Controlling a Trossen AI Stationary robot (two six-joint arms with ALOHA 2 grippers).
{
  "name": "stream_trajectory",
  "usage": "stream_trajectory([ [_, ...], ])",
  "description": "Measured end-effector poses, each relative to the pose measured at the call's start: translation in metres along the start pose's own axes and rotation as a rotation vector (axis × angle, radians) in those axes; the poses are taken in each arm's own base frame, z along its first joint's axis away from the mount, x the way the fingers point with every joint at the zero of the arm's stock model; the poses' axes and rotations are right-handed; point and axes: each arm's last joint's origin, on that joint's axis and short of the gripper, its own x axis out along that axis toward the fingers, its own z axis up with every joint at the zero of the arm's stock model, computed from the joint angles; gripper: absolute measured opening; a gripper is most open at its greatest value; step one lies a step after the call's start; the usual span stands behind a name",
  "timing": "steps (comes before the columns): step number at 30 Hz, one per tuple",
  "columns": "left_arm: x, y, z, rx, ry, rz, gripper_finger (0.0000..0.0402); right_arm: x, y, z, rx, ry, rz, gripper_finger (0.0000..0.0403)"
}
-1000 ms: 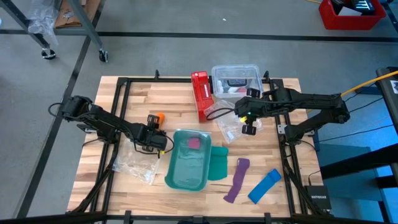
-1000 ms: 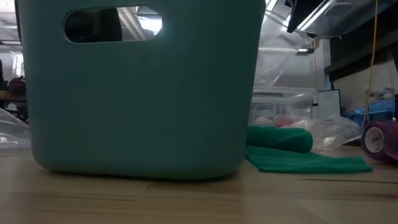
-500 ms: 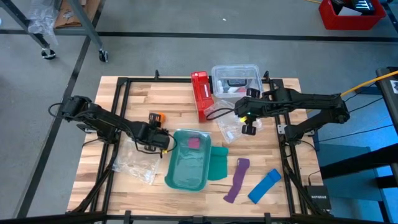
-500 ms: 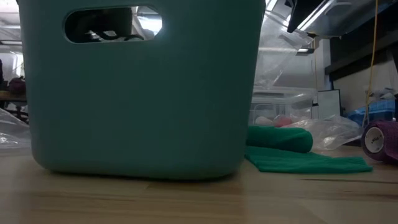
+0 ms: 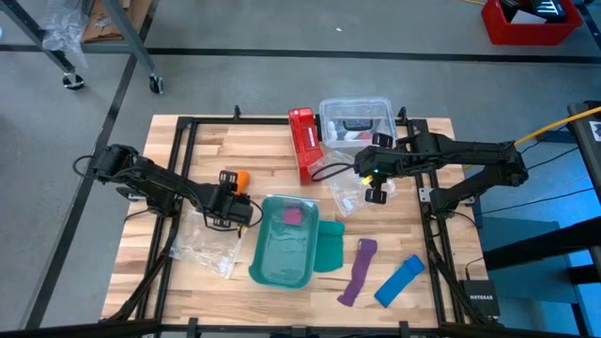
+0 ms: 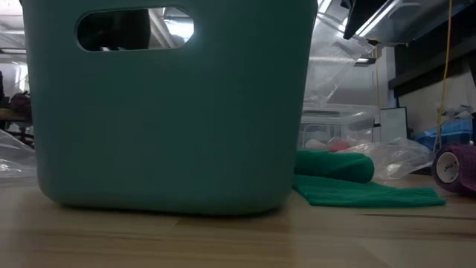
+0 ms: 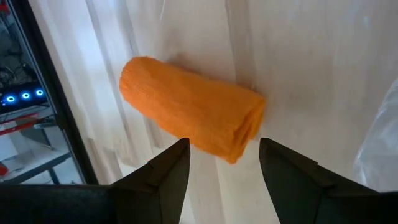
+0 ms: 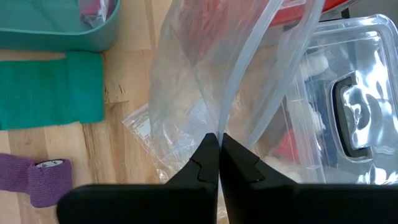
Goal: Roll bandage
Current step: Put the orange bandage into the transparent zip bag
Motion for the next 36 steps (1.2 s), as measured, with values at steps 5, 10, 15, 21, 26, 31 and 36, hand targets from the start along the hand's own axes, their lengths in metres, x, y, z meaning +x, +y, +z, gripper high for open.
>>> stream_trajectory([
  [5,0.000,-0.001,0.003,-0.012,-0.024,-0.018,0.0184,0.000,0.000,0.000,0.000,0.000,0.000,0.0007],
  [10,0.002,0.002,0.003,0.001,-0.021,-0.018,0.0184,0.000,0.000,0.000,0.000,0.000,0.000,0.0007],
  [15,0.006,0.009,0.003,-0.025,-0.005,-0.018,0.0184,0.000,0.000,0.000,0.000,-0.001,0.000,0.0007],
  [21,0.012,0.016,0.003,-0.036,0.017,-0.017,0.0184,0.000,0.000,0.000,0.000,0.000,0.000,0.0007],
  [26,0.012,0.017,0.003,-0.021,0.017,-0.029,0.0184,0.000,0.000,0.000,0.000,0.000,0.000,0.0007],
  [31,0.012,0.016,0.005,-0.006,-0.007,-0.078,0.0184,0.000,0.000,0.000,0.000,0.000,0.000,0.0007],
  [36,0.016,0.017,0.004,-0.026,-0.005,-0.078,0.0184,0.000,0.000,0.000,0.000,0.000,0.000,0.0007],
])
